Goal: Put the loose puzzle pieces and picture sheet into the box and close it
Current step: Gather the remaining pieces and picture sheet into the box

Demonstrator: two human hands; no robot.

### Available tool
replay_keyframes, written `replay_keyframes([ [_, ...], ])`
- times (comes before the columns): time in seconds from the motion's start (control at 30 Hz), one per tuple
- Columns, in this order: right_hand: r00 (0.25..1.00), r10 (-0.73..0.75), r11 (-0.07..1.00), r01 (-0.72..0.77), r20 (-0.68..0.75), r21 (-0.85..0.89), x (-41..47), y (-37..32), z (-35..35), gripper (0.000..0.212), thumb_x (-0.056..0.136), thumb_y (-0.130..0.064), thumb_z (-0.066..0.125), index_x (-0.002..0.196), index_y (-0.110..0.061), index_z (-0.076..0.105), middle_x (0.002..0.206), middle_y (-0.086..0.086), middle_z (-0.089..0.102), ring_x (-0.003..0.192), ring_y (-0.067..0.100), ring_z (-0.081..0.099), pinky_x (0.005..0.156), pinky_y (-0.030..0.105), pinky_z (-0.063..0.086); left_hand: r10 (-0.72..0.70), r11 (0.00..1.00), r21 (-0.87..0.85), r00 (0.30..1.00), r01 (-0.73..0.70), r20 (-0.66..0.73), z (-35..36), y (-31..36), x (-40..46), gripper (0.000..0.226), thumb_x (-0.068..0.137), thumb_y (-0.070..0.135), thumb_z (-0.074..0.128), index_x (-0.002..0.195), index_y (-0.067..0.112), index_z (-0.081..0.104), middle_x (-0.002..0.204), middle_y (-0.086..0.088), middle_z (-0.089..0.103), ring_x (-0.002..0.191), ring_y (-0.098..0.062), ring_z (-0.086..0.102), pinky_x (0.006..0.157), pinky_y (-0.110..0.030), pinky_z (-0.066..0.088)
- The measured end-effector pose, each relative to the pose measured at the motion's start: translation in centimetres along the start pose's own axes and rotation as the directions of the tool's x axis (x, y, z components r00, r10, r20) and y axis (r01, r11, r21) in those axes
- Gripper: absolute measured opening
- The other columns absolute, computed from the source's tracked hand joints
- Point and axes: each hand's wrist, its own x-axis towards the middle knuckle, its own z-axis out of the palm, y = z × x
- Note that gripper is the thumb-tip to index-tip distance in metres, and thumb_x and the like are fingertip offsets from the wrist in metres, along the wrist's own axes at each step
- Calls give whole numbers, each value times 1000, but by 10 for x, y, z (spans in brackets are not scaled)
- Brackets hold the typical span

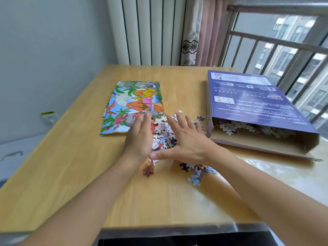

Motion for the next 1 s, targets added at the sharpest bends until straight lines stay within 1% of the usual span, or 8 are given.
replay_keyframes([
  [0.17,999,-3,999,1,45,46,-6,-10,-8,142,43,-102,51,157,-42,-8,168,1,-13,154,27,-17,123,59,-1,150,956,261,988,-133,-44,-24,3,1,51,87,56,33,92,14,63,84,-5,68,83,-31,64,81,-56,52],
  [0.27,997,-28,997,33,70,-63,-16,-21,7,140,44,-100,57,154,-49,-13,168,1,-13,154,30,-14,122,60,0,92,966,245,995,-80,-41,-28,2,4,49,85,57,34,86,16,60,72,0,68,75,-33,65,73,-61,54],
  [0.4,983,-45,985,13,-180,-173,-9,-27,25,91,71,-94,39,147,-45,30,153,3,32,142,31,28,113,52,27,38,974,225,999,-29,-38,-26,1,5,53,82,64,33,80,19,61,63,3,68,77,-31,68,79,-58,55],
  [0.53,959,-134,964,69,-248,-255,-10,-17,22,63,84,-82,38,127,-37,52,131,-4,48,121,25,45,98,42,41,-6,983,186,999,12,-34,-25,-1,4,47,88,60,38,81,21,63,71,1,70,77,-25,68,80,-50,57],
  [0.63,950,-194,957,129,-244,-259,-9,-9,18,54,89,-72,45,124,-31,55,124,-3,51,113,25,48,94,43,45,-87,994,71,996,86,7,-22,4,2,40,104,44,40,89,14,62,81,-7,67,75,-22,63,66,-33,54],
  [0.77,948,-218,974,197,-232,-108,-10,-2,12,46,89,-52,64,124,-23,54,117,-3,52,108,23,50,89,42,47,-128,992,18,989,128,67,-22,8,-2,30,104,32,45,93,11,63,86,-11,66,74,-20,61,62,-27,52],
  [0.87,942,-236,971,236,-237,-29,-11,3,7,44,86,-31,70,125,-23,52,114,-4,55,102,21,55,82,41,49,-108,993,53,984,101,142,-22,7,-2,7,92,23,64,93,18,68,93,-5,68,82,-14,62,68,-25,52],
  [1.0,934,-185,975,214,-307,65,-9,12,3,35,88,-22,66,120,-27,52,78,-15,55,66,5,51,63,32,45,-23,965,259,964,-48,263,-25,1,-7,42,62,25,74,103,29,68,103,7,68,97,-7,65,85,-23,53],
])
